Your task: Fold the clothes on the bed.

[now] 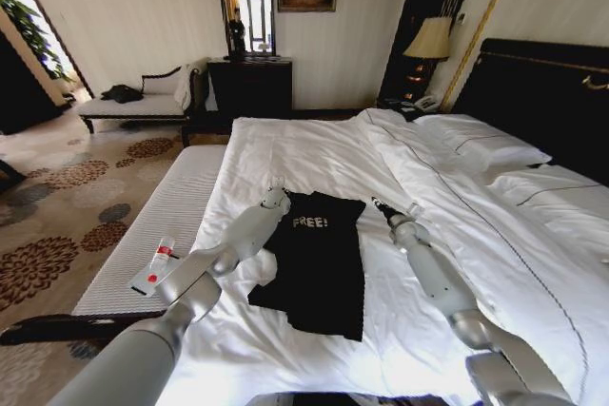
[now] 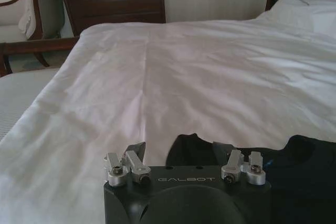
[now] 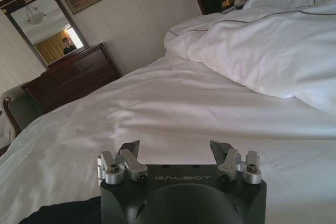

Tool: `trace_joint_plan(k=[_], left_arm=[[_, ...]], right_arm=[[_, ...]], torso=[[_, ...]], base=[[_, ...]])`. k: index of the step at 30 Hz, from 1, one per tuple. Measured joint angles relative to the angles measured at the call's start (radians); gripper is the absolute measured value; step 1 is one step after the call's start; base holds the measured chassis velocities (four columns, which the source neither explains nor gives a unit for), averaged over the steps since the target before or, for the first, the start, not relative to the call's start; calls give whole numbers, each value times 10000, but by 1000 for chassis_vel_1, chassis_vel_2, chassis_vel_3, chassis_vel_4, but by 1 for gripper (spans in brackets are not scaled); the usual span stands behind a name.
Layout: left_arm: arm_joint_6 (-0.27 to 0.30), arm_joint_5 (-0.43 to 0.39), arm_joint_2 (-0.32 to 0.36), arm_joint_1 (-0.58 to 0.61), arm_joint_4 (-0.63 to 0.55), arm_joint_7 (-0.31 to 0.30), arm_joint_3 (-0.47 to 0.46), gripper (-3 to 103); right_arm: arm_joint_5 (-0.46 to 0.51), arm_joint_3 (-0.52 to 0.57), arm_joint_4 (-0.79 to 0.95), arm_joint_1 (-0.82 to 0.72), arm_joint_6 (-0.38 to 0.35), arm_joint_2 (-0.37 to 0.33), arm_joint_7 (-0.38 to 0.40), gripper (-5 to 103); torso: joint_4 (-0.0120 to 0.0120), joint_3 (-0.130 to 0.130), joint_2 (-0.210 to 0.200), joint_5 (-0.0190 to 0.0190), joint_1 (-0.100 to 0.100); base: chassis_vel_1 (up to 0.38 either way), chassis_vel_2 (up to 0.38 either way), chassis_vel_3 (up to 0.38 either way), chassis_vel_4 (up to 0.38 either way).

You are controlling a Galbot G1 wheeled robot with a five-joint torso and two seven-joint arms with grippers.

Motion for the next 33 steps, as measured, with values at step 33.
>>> trace_joint_plan(k=[33], left_arm=[[-2887, 3373, 5428, 12312, -10135, 2192, -6674, 100]], right_arm=[[-711, 4824, 7889, -11030, 123, 901, -642, 100]], torso=[[14, 0, 0, 1, 0]], base=[[0, 0, 0, 0]])
